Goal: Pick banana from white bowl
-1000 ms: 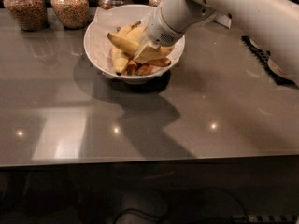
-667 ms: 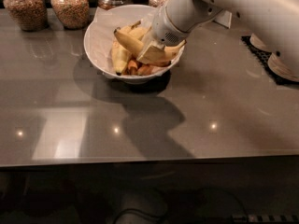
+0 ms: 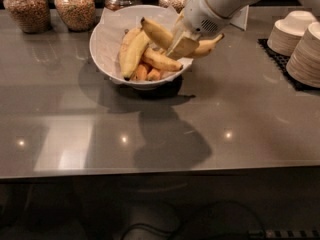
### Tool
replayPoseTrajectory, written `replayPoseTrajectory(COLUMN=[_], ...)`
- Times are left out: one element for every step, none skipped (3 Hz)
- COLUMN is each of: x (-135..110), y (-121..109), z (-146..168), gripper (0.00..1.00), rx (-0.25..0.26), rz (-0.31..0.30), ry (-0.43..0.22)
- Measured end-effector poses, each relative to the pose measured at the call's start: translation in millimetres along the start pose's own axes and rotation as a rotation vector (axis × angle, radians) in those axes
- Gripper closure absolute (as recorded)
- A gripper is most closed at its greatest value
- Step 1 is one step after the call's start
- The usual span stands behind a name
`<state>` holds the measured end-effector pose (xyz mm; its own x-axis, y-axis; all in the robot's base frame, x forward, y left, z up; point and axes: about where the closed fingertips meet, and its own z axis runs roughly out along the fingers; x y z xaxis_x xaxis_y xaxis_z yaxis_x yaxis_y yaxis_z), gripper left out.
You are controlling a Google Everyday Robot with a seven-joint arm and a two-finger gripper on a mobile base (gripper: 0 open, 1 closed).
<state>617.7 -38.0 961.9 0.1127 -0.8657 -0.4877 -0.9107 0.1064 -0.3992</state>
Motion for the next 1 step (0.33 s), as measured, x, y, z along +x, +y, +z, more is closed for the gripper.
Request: replayPoseTrajectory(x=[5.9], y=[14.8], z=[-31.9], gripper=[1.0], rx=[-0.02], rz=[-0.047], ry=[0.058])
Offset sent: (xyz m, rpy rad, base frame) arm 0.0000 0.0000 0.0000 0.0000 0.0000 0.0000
